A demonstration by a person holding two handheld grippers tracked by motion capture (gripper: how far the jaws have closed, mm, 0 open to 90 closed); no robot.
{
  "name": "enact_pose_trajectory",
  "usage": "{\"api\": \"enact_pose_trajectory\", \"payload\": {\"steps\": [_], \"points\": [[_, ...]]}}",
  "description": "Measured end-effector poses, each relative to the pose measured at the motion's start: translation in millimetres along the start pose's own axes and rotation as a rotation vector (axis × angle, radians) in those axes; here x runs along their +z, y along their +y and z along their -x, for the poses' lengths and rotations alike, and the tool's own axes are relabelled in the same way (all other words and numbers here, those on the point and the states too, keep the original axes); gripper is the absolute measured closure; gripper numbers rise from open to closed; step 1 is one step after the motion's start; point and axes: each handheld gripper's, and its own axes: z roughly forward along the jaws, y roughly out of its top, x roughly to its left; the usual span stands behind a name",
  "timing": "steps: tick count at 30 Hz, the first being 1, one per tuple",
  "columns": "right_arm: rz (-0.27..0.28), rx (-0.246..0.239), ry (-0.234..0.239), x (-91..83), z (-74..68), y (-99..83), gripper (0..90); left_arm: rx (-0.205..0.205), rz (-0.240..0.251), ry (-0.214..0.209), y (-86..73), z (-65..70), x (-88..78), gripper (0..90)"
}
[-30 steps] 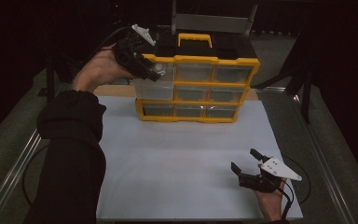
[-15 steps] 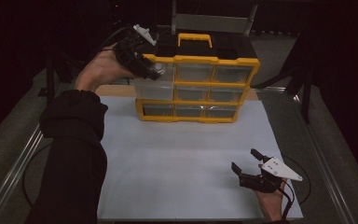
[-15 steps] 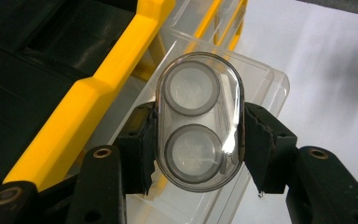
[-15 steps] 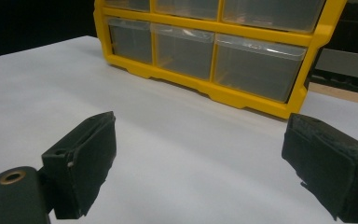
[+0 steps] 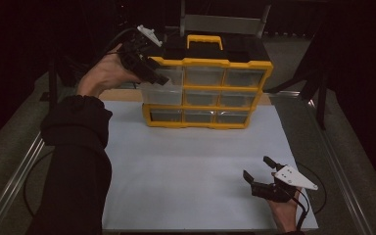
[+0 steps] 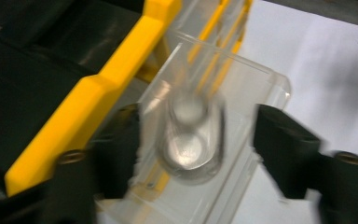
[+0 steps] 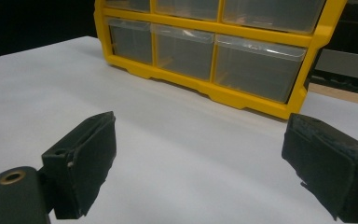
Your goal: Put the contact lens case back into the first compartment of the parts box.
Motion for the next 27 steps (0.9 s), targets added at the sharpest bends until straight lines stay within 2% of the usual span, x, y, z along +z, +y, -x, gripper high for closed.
{"api": "enact_pose_trajectory", "payload": {"steps": [1, 2, 4, 9, 19, 27], "points": [[0.0, 0.0, 0.0, 0.0, 0.0, 0.0, 9.9, -0.013, -0.003, 0.023, -0.5, 0.1, -0.2, 17.9], [-0.001, -0.001, 0.0, 0.1, -0.2, 0.0, 9.9, -0.017, -0.006, 0.024, -0.7, 0.2, -0.4, 12.6], [-0.001, 0.0, 0.0, 0.4, -0.5, 0.0, 9.9, -0.019, -0.012, 0.041, -0.8, 0.9, -0.7, 7.8], [0.0, -0.001, -0.001, 0.3, -0.3, 0.0, 9.9, -0.021, -0.006, 0.036, -1.8, 3.1, -3.4, 1.8], [0.0, 0.0, -0.001, 0.1, -0.3, 0.1, 9.9, -0.006, 0.01, 0.028, -6.0, 9.1, -12.1, 0.2], [0.001, 0.0, -0.001, 0.2, -0.2, 0.1, 9.9, 0.019, 0.005, 0.011, -7.6, 17.7, -11.2, 0.2]]}}
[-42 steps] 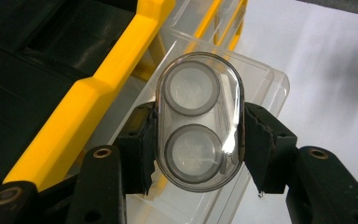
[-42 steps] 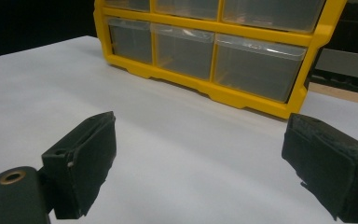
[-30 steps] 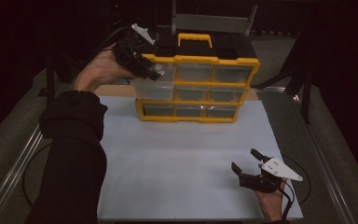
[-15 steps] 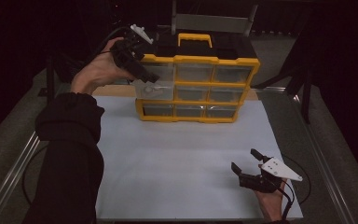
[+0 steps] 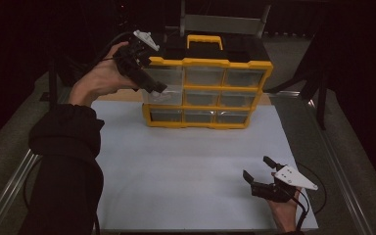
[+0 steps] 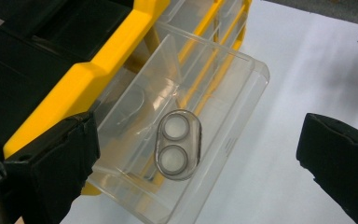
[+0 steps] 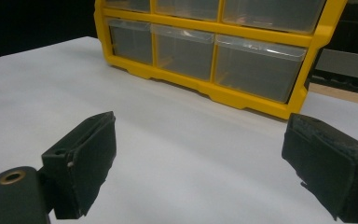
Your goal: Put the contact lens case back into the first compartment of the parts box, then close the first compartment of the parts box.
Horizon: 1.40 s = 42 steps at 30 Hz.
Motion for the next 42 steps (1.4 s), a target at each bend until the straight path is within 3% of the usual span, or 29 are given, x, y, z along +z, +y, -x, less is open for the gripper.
{"api": "enact_pose_trajectory", "payload": {"steps": [21, 30, 36, 39, 40, 41, 42], "points": [[-0.002, 0.003, 0.0, 0.3, -0.4, -0.4, 9.9, 0.034, 0.007, -0.027, 1.5, 9.4, 2.4, 0.8], [-0.007, 0.002, -0.001, 0.8, -0.8, -0.5, 9.9, 0.062, 0.036, -0.037, 1.7, 18.8, -5.7, 7.3], [-0.007, 0.002, 0.0, 0.8, -0.8, -0.5, 9.9, 0.066, 0.04, -0.049, 0.8, 21.1, -6.4, 17.8], [-0.005, 0.003, 0.0, 0.9, -0.6, -0.5, 9.9, 0.067, 0.04, -0.071, -0.3, 21.8, -5.3, 31.1], [-0.005, 0.002, -0.001, 0.9, -0.7, -0.4, 9.9, 0.071, 0.036, -0.083, -0.7, 22.1, -4.4, 31.1], [-0.007, 0.003, -0.001, 0.9, -0.8, -0.4, 9.9, 0.076, 0.033, -0.097, -1.2, 23.4, -2.2, 40.3], [-0.006, 0.002, -0.002, 0.9, -0.7, -0.4, 9.9, 0.081, 0.035, -0.108, -1.3, 24.2, -1.4, 43.6]]}}
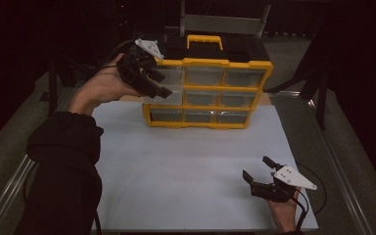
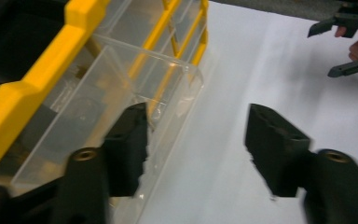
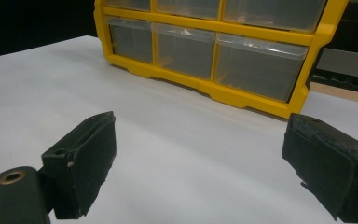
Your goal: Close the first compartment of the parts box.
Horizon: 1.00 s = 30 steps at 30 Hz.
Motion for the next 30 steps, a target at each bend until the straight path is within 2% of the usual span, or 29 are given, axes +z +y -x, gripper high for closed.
{"api": "enact_pose_trajectory", "payload": {"steps": [2, 3, 6, 9, 10, 14, 16, 20, 25, 27, 30], "points": [[0.002, 0.001, 0.001, 0.1, 0.1, 0.0, 9.9, 0.008, 0.003, -0.006, -0.1, 1.1, 0.4, 49.3], [0.002, 0.001, 0.001, 0.1, 0.1, 0.0, 9.9, 0.012, 0.01, -0.016, -0.3, 2.1, 0.8, 49.3], [0.001, -0.001, 0.001, 0.3, -0.1, 0.0, 9.9, 0.027, 0.011, -0.045, -1.3, 5.6, 3.9, 60.7], [0.002, -0.001, 0.0, 0.4, -0.2, 0.0, 9.9, 0.027, 0.022, -0.063, -1.9, 7.0, 5.3, 64.9], [0.002, 0.0, 0.0, 0.4, -0.2, 0.0, 9.9, 0.023, 0.015, -0.083, -2.7, 7.7, 8.3, 66.3], [0.008, 0.008, 0.005, -0.6, 0.5, 0.5, 9.9, 0.025, -0.005, -0.088, -5.1, 8.5, 14.1, 70.6], [0.012, 0.01, 0.005, -0.9, 0.9, 0.4, 9.9, 0.007, -0.019, -0.103, -9.1, 7.2, 20.2, 72.4], [0.009, 0.009, 0.005, -0.8, 0.8, 0.3, 9.9, -0.001, -0.031, -0.107, -13.7, 6.4, 25.7, 78.0], [0.009, 0.008, 0.002, -0.3, 0.4, 0.2, 9.9, 0.01, -0.01, -0.123, -20.5, 8.1, 28.7, 85.8], [0.009, 0.007, 0.001, -0.4, 0.2, 0.3, 9.9, 0.018, -0.009, -0.103, -23.3, 8.8, 30.3, 89.7], [0.01, 0.007, 0.005, 0.0, 0.0, 0.2, 9.9, 0.012, 0.008, -0.091, -26.1, 8.2, 30.7, 90.0]]}}
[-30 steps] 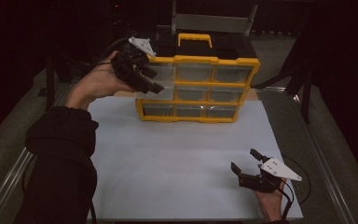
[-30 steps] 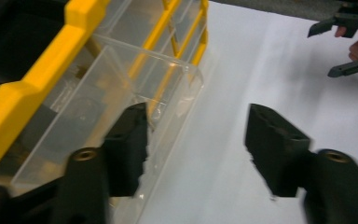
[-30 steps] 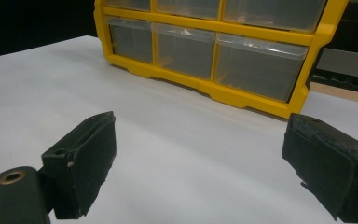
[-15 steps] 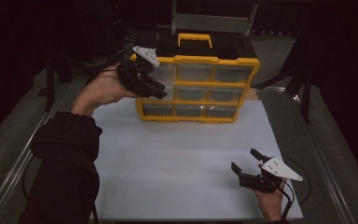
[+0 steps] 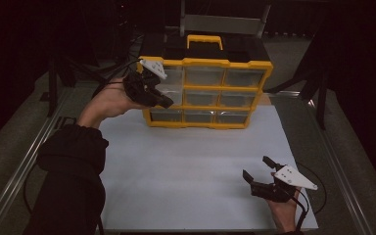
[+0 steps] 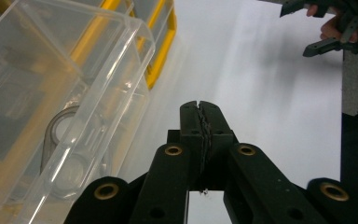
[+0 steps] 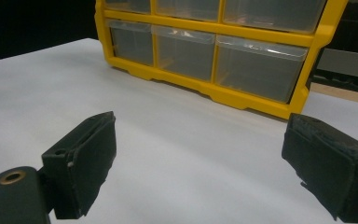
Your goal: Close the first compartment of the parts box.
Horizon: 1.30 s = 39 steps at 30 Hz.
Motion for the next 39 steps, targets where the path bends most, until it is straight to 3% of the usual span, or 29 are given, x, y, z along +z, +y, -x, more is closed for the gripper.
{"api": "enact_pose_trajectory", "payload": {"steps": [26, 30, 39], "points": [[-0.004, -0.018, 0.009, 0.3, -0.6, -0.3, 10.0, -0.013, -0.016, 0.047, -18.6, -0.3, 14.3, 90.0], [-0.004, -0.017, 0.008, 0.1, -0.3, -0.2, 10.0, -0.016, -0.009, 0.091, -21.9, -0.2, 18.5, 90.0], [-0.002, -0.012, 0.002, 1.4, -0.7, -0.6, 10.0, -0.039, 0.012, 0.13, -25.7, -2.3, 23.9, 90.0]]}}
